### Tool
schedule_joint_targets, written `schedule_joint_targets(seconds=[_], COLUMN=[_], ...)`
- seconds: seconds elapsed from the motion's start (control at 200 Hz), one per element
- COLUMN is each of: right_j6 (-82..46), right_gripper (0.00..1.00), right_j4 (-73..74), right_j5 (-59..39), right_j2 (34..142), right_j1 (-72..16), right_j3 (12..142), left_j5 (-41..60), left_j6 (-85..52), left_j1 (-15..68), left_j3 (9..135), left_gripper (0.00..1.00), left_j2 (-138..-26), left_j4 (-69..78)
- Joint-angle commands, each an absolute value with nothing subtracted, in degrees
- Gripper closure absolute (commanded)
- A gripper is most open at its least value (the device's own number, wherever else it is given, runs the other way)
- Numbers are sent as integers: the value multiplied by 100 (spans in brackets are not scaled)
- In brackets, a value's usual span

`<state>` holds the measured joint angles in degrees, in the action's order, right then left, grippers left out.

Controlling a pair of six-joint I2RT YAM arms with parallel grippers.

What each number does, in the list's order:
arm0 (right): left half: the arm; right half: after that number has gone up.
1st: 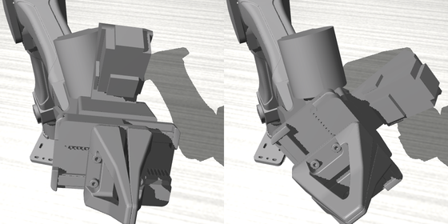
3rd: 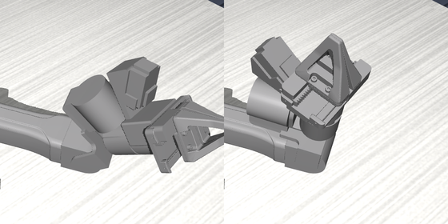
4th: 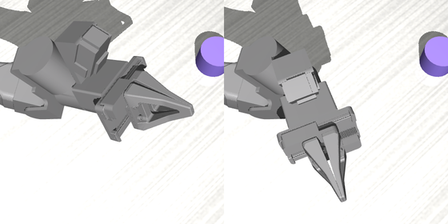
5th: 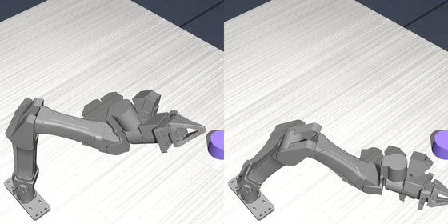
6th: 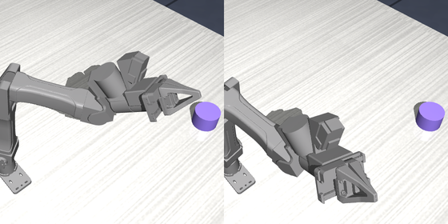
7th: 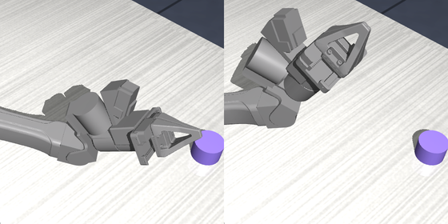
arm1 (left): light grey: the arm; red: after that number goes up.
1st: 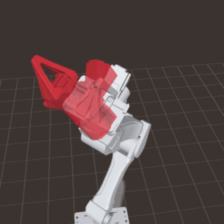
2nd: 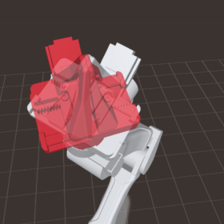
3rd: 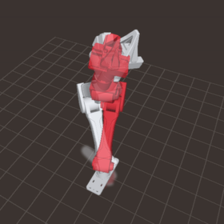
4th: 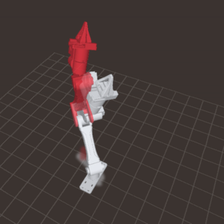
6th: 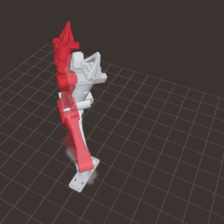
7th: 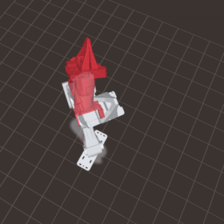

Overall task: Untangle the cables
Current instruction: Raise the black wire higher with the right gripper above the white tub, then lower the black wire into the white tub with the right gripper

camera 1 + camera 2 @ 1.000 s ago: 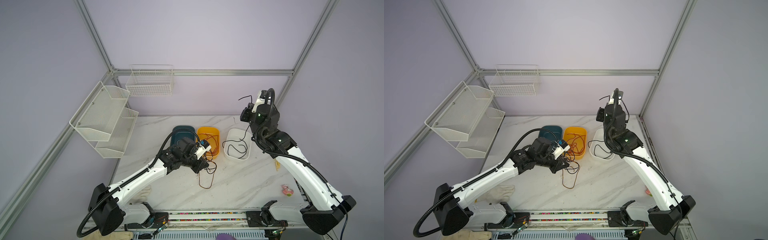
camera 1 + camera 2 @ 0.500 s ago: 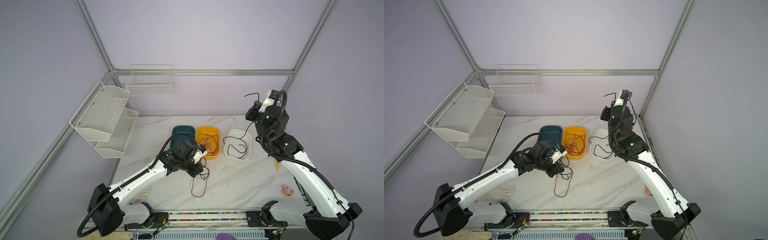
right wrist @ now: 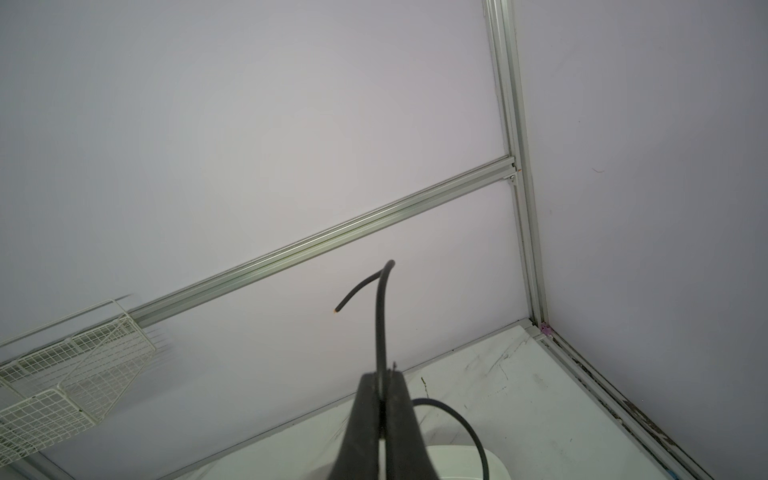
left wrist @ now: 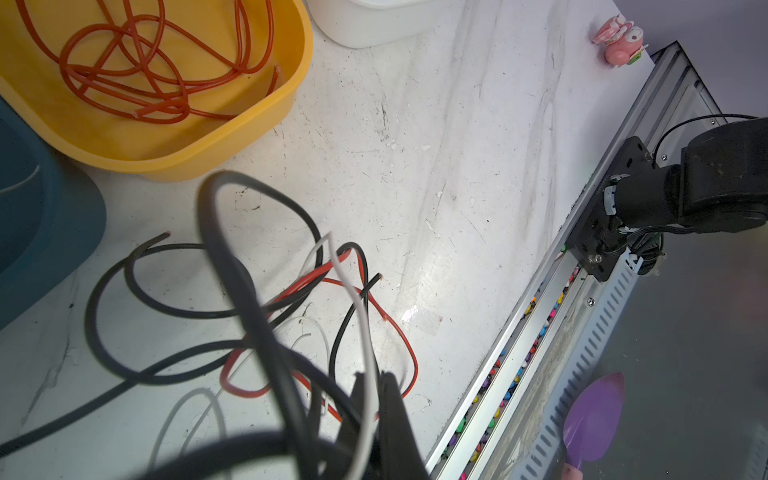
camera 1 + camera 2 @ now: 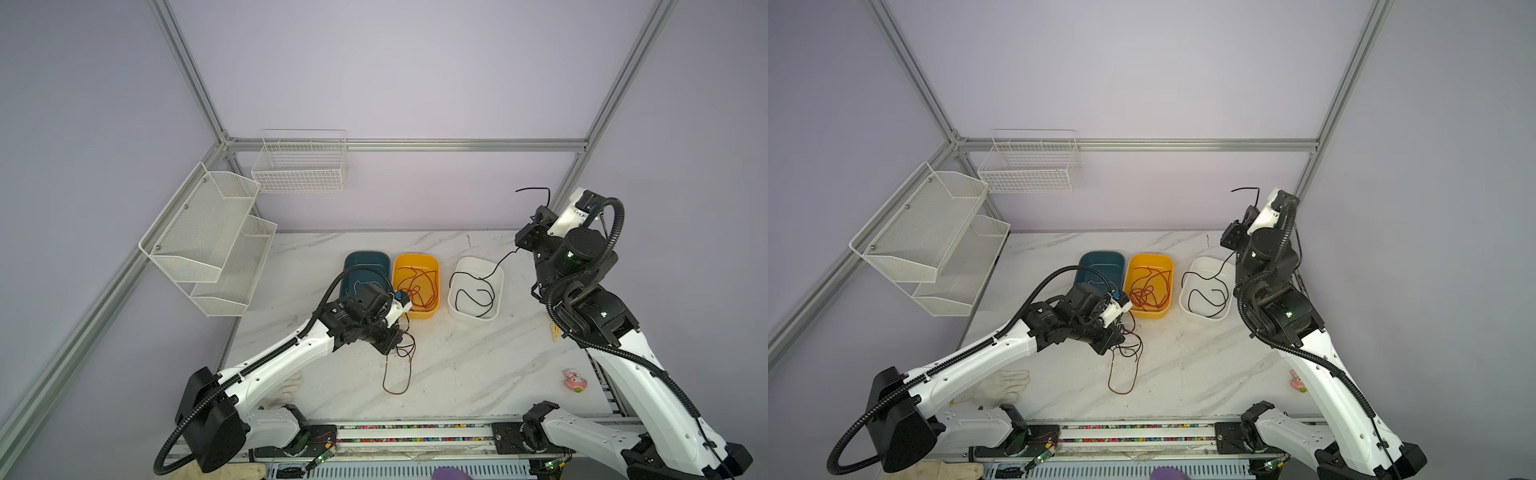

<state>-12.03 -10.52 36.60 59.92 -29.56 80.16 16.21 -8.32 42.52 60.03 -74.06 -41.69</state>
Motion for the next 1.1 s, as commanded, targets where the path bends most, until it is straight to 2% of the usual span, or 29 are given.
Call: schedule_joint_targets(seconds=[0.0,0.15,0.35,0.605,0.905,1.095], right_j6=[-1328,-1366,-1473,-1263,-1016,-972], right_gripper=[100,100,100,100,100,100], right_j4=[-667,-428,-33,-143,-136,-98], right_j5=[3670,3031,1567,2757,3266,3262], right_j2=[5735,5627,5675,5585,5853,6136], right_j1=[-2928,-2927,-2930,-2935,-2927,-2927], right_j3=[7836,7734,7459,7435,7517,7584], left_j5=[1606,1591,1577,1503,1509,1510], left_j6=[-677,-668,-659,-639,-642,-633], left_j1=[4280,4288,4314,4398,4445,4458], left_j3=[5870,5861,5879,5853,5867,5874], left_gripper=[100,100,100,100,100,100], left_j2=[-7418,-7427,-7488,-7466,-7515,-7554], left_j4=[-4144,-4149,-4181,-4201,-4226,-4236])
